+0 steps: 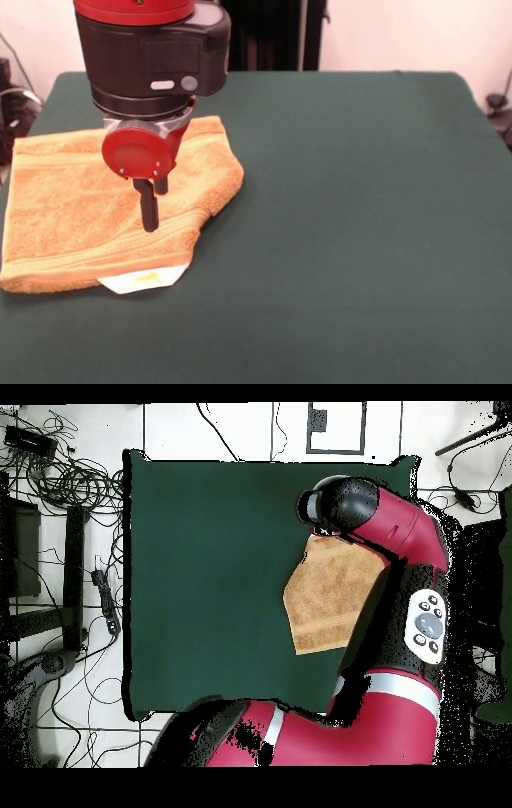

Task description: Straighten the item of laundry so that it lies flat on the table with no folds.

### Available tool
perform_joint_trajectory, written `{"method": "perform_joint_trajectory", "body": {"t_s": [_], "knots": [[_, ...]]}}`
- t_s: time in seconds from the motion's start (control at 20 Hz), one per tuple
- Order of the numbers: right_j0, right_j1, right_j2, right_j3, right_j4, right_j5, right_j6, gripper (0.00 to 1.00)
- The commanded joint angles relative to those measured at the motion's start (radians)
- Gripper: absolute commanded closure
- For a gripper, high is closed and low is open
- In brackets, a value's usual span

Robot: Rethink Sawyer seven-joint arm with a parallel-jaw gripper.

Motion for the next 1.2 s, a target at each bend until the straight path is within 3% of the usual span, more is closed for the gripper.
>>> {"method": "perform_joint_trajectory", "body": {"t_s": [0.05,0.65,1.2], "knots": [[0.008,-0.004,0.182,0.100,-0.120,-0.017,-0.382,0.00],[-0.044,-0.034,0.309,0.099,-0.310,0.015,-0.466,0.00],[-0.105,-0.056,0.431,0.125,-0.422,0.009,-0.640,0.00]]}}
